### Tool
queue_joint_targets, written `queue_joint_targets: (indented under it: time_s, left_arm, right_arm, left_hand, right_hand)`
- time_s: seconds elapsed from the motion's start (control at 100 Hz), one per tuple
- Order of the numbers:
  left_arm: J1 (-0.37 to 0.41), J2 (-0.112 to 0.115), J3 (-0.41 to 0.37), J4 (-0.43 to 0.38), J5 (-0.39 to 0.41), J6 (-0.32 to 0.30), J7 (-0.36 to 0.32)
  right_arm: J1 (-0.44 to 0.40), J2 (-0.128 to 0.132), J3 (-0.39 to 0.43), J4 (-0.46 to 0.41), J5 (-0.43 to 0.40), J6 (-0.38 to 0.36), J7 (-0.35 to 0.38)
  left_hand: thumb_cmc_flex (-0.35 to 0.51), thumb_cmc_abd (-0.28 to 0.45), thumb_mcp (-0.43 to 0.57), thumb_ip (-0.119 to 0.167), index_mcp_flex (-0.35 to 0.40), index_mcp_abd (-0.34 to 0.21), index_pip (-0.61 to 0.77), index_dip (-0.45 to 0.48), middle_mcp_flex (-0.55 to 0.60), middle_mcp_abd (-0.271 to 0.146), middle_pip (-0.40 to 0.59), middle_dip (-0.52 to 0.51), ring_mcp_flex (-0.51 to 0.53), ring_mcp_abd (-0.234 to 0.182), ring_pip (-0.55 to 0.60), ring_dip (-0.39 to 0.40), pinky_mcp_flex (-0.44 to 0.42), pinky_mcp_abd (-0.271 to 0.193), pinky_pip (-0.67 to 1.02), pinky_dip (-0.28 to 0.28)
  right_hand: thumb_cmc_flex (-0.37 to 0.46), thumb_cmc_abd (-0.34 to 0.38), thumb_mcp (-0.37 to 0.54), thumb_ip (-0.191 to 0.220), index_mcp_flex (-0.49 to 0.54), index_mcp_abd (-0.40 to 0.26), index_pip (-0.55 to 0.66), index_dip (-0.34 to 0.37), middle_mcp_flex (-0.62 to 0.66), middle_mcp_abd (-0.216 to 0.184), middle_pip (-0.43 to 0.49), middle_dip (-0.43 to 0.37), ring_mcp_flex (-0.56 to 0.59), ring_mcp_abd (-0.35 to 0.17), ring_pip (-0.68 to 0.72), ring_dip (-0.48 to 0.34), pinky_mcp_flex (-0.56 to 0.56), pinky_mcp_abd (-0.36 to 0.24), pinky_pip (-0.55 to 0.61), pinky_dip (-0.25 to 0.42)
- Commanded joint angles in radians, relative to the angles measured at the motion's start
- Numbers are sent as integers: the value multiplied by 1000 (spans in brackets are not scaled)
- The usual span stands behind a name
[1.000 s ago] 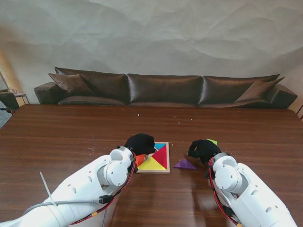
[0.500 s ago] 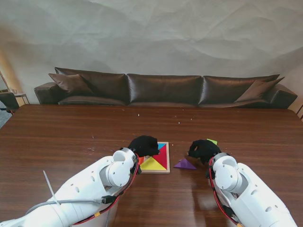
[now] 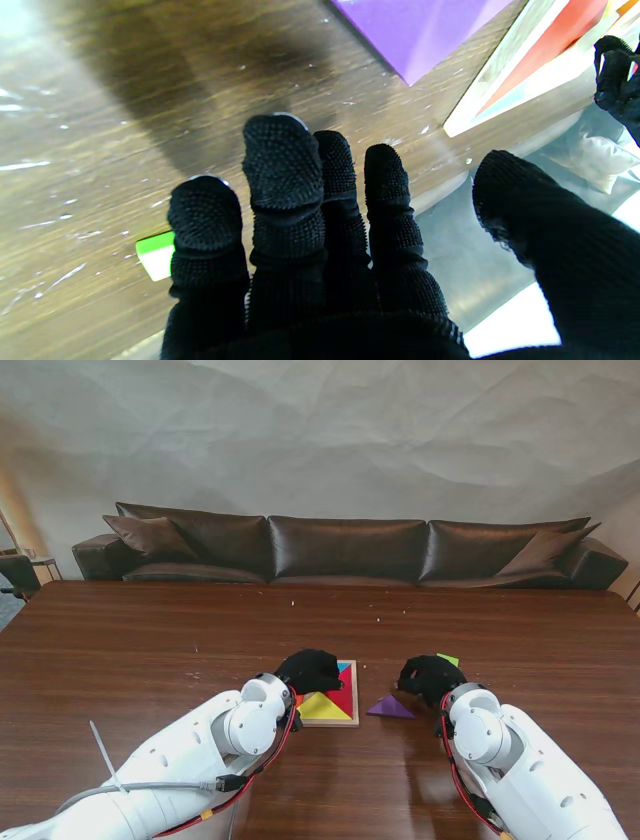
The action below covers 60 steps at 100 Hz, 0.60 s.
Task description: Assemble the tangram pieces into a square
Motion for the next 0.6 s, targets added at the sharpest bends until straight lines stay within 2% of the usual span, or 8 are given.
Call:
queue_joint_targets:
  time_s: [0.0,0.17,0.23,0.3,0.43,0.52,0.59]
  left_arm:
    - [1,-7,-2,-6,-12,-2,-22]
    - [-3,-5,-7,-6,-8,-12,-22]
    - [-6,-4,-12,-6,8,-17,-8]
    - [-12,1,-17,-7,29,-26,-2]
    - [-31,7,-25,7,53,-64,3]
    - [-58,9,-17,37,71,-102,1]
    - [-83,13,-6,62,65,-134,-29]
  right_arm:
    - [-1,-4,-3,1,0,-4,15]
    - [0,-4,-4,2,1,-6,16]
    - [0,-4,-4,3,2,-6,15]
    - [1,-4,-5,4,2,-6,15]
    - [2,-4,-6,6,4,-7,14]
    - [2,-5,-6,6,5,-7,14]
    - [3,-5,-7,6,5,-7,15]
  left_hand:
    - [9,35,-24,34,24,13,-6,-6,-32,17,-12,-13,10,38,-19,-13,-7,22,-23,-21]
    - [9,41,-30,35,21,12,-14,-5,-30,15,-17,-20,-3,41,-28,-17,-22,13,-40,-36]
    - [5,45,-37,38,28,-3,-21,-3,3,3,-65,-67,-3,37,-21,-12,-26,11,-4,-21]
    - [-3,55,-48,41,42,-29,-60,-24,59,-19,-131,-160,-3,9,26,24,-24,-19,71,25]
    - [-36,76,-51,46,102,-46,-190,-96,106,-42,-168,-218,-9,-17,136,110,-10,-69,194,103]
    - [-67,95,-62,48,145,-70,-259,-112,125,-77,-213,-287,-20,-43,247,190,29,-128,284,169]
    - [-69,122,-83,51,138,-93,-303,-103,108,-104,-246,-360,-33,-72,327,243,52,-181,327,235]
  right_hand:
    - [-24,19,-15,10,13,4,10,-2,16,14,10,-11,19,0,3,4,-6,-9,23,-11]
    - [-23,20,-15,10,14,5,10,-2,16,14,10,-11,19,-1,3,4,-6,-9,23,-11]
    - [-23,20,-15,11,14,4,10,-2,16,15,10,-11,19,1,3,4,-6,-9,23,-12]
    - [-23,20,-15,11,13,5,10,-2,16,14,9,-11,20,2,4,4,-6,-8,23,-11]
    - [-23,21,-16,11,12,5,9,-2,17,15,10,-11,19,1,3,4,-6,-8,23,-11]
    - [-23,22,-16,11,12,5,9,-2,16,14,10,-11,19,2,3,4,-6,-8,23,-11]
    - [-24,23,-16,11,12,5,9,-2,15,15,9,-11,19,0,3,4,-6,-8,23,-11]
